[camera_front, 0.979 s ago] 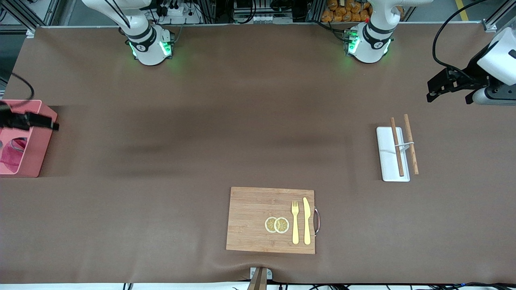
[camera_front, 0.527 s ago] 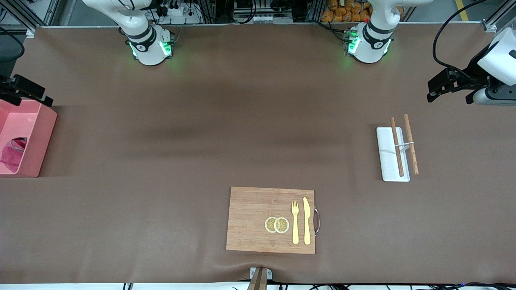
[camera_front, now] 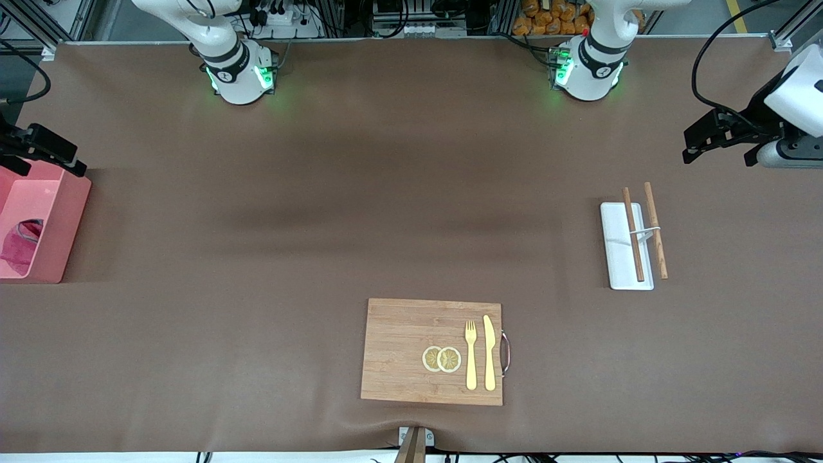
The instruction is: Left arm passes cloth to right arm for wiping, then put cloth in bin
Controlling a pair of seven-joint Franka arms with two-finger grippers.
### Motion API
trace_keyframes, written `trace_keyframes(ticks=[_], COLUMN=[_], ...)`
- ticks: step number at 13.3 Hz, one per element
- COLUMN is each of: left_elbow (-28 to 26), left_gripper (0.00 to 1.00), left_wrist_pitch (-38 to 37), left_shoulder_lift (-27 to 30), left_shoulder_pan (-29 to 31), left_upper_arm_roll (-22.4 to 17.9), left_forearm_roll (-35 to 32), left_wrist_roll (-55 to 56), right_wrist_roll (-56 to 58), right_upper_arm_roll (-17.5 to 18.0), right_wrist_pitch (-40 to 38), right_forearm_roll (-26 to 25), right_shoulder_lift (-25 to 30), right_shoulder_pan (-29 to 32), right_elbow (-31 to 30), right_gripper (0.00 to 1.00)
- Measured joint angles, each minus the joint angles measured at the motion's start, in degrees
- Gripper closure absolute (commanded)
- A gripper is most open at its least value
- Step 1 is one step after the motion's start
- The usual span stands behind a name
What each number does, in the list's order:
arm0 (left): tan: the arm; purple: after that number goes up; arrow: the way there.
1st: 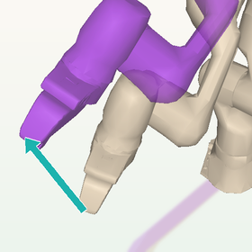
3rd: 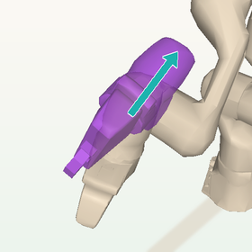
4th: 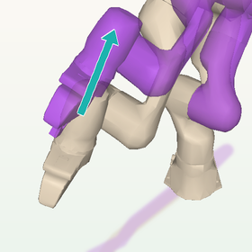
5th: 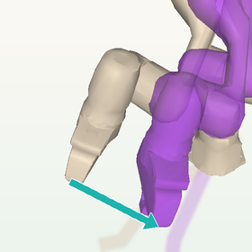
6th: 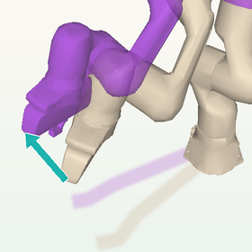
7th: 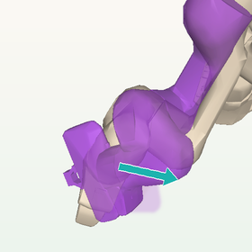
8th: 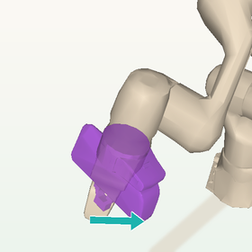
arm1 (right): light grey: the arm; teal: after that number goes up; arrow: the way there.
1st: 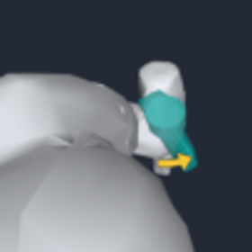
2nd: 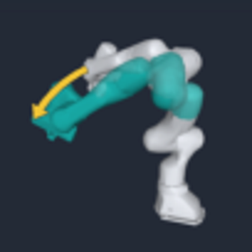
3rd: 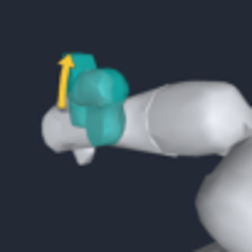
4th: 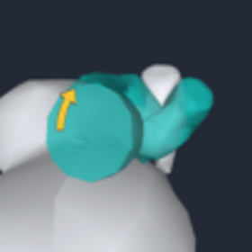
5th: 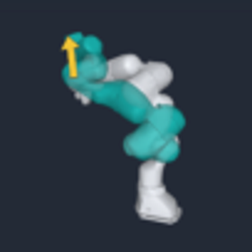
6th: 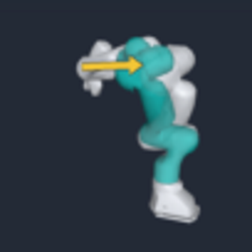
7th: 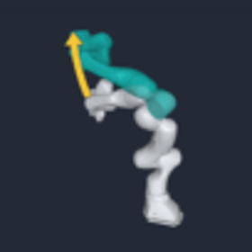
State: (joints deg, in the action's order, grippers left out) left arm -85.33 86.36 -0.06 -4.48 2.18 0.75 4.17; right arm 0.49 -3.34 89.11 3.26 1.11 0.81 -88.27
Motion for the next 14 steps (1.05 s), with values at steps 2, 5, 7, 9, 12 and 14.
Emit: trace_keyframes(ticks=[2,5,7,9,12,14], left_elbow=[0.0,0.0,0.0,-0.1,-0.3,-0.3], left_gripper=[0.0,0.0,0.0,0.0,0.0,0.0], left_wrist_pitch=[0.0,0.0,0.0,0.0,0.0,0.1], left_shoulder_lift=[0.0,0.0,0.0,0.0,-0.2,-0.6], left_shoulder_pan=[0.0,0.0,0.0,0.1,0.9,1.9], left_upper_arm_roll=[0.0,0.0,0.0,-0.1,-0.2,-0.3], left_forearm_roll=[0.0,0.0,0.0,0.0,0.0,0.0], left_wrist_roll=[0.0,0.0,0.0,0.0,0.0,-0.1], right_wrist_roll=[0.0,0.0,0.0,0.0,0.0,0.0], right_upper_arm_roll=[-0.2,-0.3,-0.3,-0.3,-0.4,-0.4], right_wrist_pitch=[0.0,0.0,0.0,0.0,0.7,1.4], right_forearm_roll=[0.0,0.0,0.0,-0.1,-0.5,-1.1], right_shoulder_lift=[0.0,-0.1,-0.3,-0.4,-0.8,-1.2], right_shoulder_pan=[0.0,0.0,0.0,0.0,0.0,0.0], right_elbow=[0.0,0.0,0.0,0.0,0.0,0.0], right_gripper=[0.0,0.0,0.0,0.0,0.0,0.0])
